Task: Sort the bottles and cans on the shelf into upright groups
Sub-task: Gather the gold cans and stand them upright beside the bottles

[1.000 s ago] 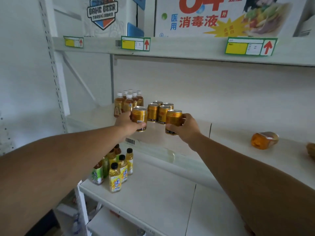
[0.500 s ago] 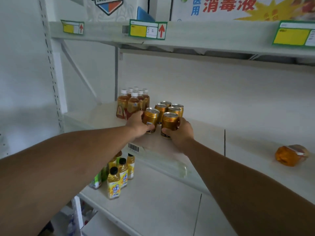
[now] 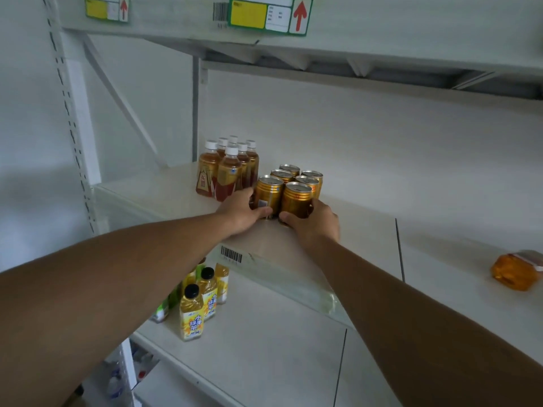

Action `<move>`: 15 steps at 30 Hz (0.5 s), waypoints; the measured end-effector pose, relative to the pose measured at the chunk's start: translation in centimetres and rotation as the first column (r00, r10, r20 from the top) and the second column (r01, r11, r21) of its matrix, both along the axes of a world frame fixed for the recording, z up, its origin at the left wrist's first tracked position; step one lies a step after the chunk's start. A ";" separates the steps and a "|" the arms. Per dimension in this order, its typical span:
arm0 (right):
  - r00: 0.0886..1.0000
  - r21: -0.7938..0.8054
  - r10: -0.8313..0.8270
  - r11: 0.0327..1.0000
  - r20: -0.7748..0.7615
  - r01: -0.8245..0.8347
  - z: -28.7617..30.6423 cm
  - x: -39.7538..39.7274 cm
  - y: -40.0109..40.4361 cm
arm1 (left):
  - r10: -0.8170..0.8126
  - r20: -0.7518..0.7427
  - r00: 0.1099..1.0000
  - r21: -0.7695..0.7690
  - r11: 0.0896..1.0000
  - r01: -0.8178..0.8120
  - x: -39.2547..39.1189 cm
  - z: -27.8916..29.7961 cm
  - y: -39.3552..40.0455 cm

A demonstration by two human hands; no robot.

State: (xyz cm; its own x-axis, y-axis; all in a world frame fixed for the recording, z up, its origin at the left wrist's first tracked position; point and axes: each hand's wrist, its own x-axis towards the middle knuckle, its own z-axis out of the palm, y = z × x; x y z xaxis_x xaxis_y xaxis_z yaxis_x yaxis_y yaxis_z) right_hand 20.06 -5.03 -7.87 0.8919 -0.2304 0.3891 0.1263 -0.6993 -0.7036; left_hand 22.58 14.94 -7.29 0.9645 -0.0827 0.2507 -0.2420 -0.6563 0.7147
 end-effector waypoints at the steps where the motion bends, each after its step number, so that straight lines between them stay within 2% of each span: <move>1: 1.000 -0.007 -0.002 1.000 -0.003 0.002 -0.1 0.1 0.0 | 0.005 0.000 1.000 0.004 1.000 -0.005 0.1 -0.1 -0.1; 15: 0.997 -0.074 -0.006 0.997 -0.071 0.001 -0.4 0.1 0.4 | 0.028 -0.008 1.000 0.171 0.985 -0.026 0.0 -0.2 -0.7</move>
State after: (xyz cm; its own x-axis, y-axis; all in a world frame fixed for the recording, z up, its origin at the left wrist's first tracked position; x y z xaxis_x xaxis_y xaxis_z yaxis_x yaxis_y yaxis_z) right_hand 20.16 -4.64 -8.30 0.9172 -0.2066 0.3406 0.0749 -0.7503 -0.6568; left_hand 22.56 14.25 -7.48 0.9695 -0.0969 0.2250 -0.2153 -0.7751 0.5940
